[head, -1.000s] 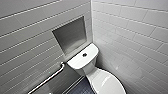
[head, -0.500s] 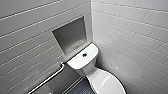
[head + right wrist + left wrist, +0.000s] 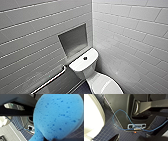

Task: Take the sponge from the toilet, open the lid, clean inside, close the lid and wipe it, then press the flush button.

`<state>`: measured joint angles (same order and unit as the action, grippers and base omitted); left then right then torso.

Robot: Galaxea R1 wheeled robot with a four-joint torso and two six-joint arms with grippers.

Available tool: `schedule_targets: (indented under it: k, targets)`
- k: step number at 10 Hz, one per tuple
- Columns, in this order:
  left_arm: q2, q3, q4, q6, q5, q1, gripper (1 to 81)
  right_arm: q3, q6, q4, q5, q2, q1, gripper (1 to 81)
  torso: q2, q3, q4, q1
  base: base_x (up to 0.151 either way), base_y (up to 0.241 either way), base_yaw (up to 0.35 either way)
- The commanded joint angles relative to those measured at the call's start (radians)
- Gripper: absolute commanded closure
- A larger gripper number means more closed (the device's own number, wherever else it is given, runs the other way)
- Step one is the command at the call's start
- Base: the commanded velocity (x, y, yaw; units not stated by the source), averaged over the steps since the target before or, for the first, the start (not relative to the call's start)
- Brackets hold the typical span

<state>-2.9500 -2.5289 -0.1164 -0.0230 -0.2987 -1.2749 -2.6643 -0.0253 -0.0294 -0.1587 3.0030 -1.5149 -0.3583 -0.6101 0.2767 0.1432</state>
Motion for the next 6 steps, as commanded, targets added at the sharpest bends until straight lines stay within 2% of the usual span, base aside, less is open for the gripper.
schedule_targets:
  k: [1,3,4,5,6]
  targets:
    - [0.006,0.001,-0.012,0.006,-0.079,0.007,1.0,0.011,-0.001,0.012,0.071,0.016,-0.011,81.1,0.097,0.094,0.0,-0.063,0.0,0.0,0.0]
    - [-0.006,-0.019,-0.014,0.006,-0.079,0.004,1.0,0.011,-0.001,0.012,0.071,0.018,-0.008,81.1,0.166,0.163,0.0,-0.108,0.0,0.0,0.0]
    - [-0.015,-0.034,-0.014,0.006,-0.079,0.002,1.0,0.011,0.001,0.012,0.071,0.016,-0.005,81.1,0.203,0.103,0.0,-0.133,0.0,0.0,0.0]
    - [-0.023,-0.051,-0.014,0.006,-0.079,-0.005,1.0,0.015,0.007,0.003,0.062,-0.002,0.009,81.1,0.125,0.124,0.0,-0.085,0.0,0.0,0.0]
    - [-0.029,-0.07,-0.014,0.006,-0.079,-0.021,1.0,0.033,0.01,-0.001,0.044,-0.02,0.024,81.1,0.13,0.13,0.0,-0.091,0.0,0.0,0.0]
